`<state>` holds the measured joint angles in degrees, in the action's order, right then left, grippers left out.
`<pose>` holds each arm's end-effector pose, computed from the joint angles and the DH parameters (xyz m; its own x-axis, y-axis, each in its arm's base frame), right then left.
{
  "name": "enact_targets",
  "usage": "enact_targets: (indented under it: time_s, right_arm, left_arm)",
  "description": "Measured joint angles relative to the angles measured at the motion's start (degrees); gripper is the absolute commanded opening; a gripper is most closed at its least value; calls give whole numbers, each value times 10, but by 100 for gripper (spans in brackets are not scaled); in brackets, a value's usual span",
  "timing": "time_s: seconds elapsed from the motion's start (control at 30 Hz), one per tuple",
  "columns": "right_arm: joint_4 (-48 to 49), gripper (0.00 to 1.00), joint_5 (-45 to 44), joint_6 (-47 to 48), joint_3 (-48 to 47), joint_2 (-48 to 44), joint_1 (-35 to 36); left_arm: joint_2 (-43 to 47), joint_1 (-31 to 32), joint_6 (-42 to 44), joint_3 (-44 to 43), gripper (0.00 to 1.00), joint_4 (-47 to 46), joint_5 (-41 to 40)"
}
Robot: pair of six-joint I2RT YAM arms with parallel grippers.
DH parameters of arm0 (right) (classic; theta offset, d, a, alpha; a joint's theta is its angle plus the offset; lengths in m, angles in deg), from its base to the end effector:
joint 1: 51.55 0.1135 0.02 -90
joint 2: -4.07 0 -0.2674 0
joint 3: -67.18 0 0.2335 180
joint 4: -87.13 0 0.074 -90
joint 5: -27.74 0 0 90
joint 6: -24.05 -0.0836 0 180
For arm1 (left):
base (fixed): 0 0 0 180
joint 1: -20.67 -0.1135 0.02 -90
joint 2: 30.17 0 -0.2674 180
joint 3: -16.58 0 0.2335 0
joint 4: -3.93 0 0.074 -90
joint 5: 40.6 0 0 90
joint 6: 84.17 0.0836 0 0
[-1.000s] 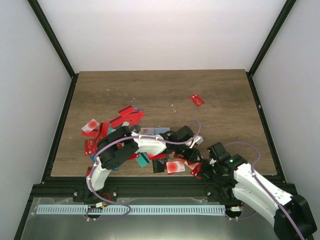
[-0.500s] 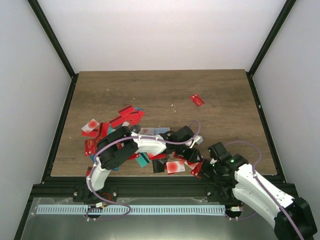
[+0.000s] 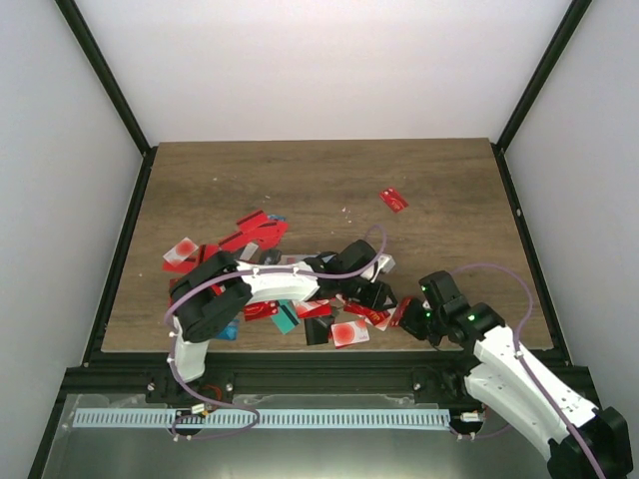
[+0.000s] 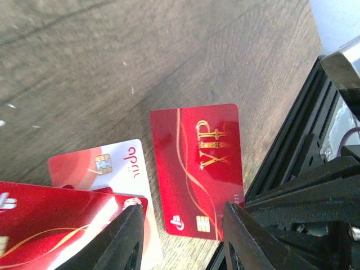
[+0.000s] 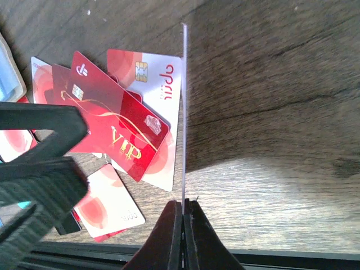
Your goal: Put the credit cards into the card holder
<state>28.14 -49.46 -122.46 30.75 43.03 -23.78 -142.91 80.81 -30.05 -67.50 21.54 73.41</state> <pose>0.0971 0.0721 0.1346 -0.8860 0.4526 -0.1007 0.3463 0.7905 0.5051 0.1857 -0.3918 0.1395 -0.8379 0.3842 -0.3878 0.5445 0.5381 -0.6434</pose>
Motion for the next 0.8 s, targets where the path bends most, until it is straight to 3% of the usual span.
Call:
enact_targets:
  time_s: [0.5,0.8]
  right_arm:
    - [-22,1,-79,47,-138,12,0]
    - [169,1,27,134,-153,52,0]
  left_arm:
    - [176,-88,25,76,61,32,-84]
    - [315,-205,48,191,64,33,-68]
